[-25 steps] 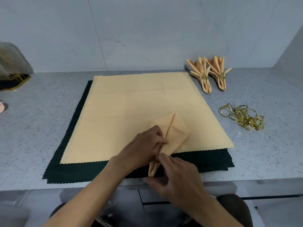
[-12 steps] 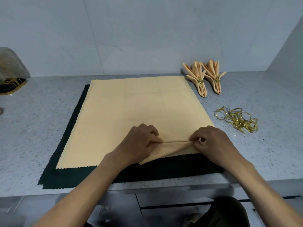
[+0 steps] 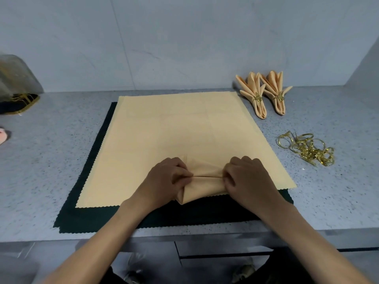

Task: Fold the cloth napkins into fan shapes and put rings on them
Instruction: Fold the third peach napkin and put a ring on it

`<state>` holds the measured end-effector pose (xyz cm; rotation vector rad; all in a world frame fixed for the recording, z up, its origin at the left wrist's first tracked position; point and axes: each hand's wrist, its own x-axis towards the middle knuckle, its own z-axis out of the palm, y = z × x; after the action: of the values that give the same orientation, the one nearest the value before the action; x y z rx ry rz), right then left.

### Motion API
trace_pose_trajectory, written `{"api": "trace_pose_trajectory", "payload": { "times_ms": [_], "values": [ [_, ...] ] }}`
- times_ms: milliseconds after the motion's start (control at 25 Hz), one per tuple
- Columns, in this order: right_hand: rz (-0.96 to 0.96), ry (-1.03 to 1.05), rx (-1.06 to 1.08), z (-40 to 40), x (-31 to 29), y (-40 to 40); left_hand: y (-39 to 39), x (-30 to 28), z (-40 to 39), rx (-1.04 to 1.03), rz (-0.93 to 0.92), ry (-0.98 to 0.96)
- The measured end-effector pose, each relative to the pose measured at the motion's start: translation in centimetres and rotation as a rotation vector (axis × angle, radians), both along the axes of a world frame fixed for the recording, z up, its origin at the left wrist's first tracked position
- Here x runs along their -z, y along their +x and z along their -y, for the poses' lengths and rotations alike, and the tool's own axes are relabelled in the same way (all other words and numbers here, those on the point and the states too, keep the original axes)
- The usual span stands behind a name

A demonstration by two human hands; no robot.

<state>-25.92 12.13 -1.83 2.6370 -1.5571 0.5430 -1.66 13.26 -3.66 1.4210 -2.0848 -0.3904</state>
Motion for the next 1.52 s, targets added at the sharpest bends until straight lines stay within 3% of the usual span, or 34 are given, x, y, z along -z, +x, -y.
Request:
{"api": "trace_pose_trajectory", "payload": {
  "times_ms": [80, 200, 440, 760, 1040, 1240, 1440, 1520],
  "values": [
    [0.013, 0.032, -0.081, 0.0, -0.6, 2.1, -0.1, -0.2, 0.3, 0.011, 0.001, -0.003],
    [0.179, 0.155, -0.2, 0.1, 0.1, 3.3, 0.0, -0.3, -0.1, 0.032, 0.084, -0.046],
    [0.345, 0.217, -0.156, 0.5, 1.2, 3.1, 2.9, -1.1, -2.8, 0.317, 0.391, 0.058],
    [0.42, 0.32, -0.129, 0.7, 1.3, 3.0, 0.9, -0.8, -2.9, 0.165, 0.478, -0.134],
    [0.444, 0.347, -0.133, 0.8, 1.2, 2.7, 0.2, -0.6, -0.8, 0.15, 0.391, -0.249],
    [0.467, 0.355, -0.155, 0.8, 1.0, 2.6, 0.0, -0.6, -0.1, 0.155, 0.455, -0.358],
    [0.291, 0.437, -0.254, -0.1, -2.8, -0.8, 0.0, -4.7, 0.1, 0.17, 0.311, -0.279],
    [0.453, 0.528, -0.222, -0.1, -5.0, -2.1, -0.2, -7.7, -0.2, 0.081, 0.131, -0.092]
  ]
}}
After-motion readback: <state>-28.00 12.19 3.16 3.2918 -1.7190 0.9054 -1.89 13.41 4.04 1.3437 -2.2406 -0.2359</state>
